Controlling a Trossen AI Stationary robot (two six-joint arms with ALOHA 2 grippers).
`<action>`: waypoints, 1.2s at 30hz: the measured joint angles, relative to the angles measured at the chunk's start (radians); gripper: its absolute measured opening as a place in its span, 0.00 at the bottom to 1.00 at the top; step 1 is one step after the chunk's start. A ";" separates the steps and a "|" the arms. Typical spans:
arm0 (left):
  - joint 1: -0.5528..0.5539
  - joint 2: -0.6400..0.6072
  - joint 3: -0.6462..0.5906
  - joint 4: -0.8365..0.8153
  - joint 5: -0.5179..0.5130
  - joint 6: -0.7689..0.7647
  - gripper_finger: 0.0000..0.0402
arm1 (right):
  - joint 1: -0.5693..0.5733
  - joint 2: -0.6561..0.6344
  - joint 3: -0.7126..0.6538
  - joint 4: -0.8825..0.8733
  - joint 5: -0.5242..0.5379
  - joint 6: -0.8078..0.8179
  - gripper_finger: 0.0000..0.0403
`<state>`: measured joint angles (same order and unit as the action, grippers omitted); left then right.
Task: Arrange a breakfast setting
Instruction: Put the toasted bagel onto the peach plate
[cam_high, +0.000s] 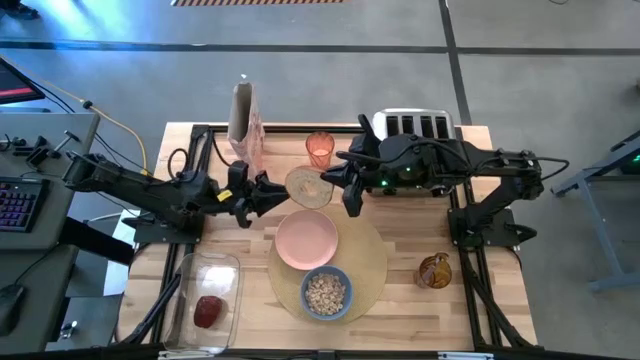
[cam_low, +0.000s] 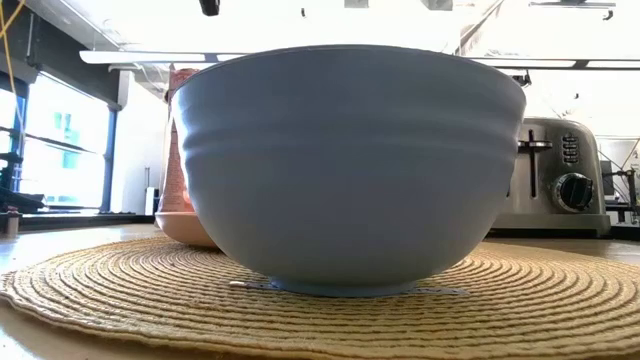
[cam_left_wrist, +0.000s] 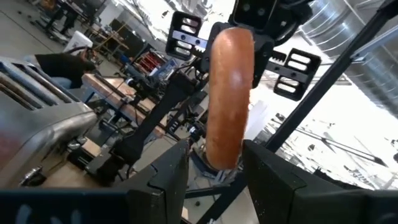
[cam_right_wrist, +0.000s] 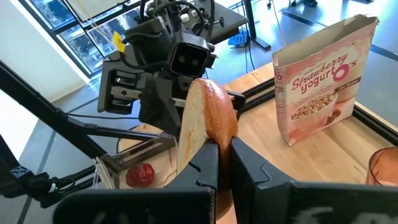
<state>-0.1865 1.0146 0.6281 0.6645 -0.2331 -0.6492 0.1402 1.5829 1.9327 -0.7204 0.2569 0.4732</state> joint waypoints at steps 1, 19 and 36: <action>0.005 0.006 0.000 0.004 0.006 0.004 0.34 | 0.000 0.000 0.000 0.000 0.000 0.000 0.00; 0.077 0.128 0.052 0.119 0.122 0.032 0.33 | 0.000 0.021 0.000 0.005 -0.006 0.019 0.00; 0.077 0.137 0.053 0.124 0.117 0.033 0.08 | 0.000 0.021 0.000 0.000 -0.005 0.016 0.04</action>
<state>-0.1097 1.1519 0.6815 0.7887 -0.1165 -0.6167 0.1398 1.6035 1.9324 -0.7200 0.2516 0.4892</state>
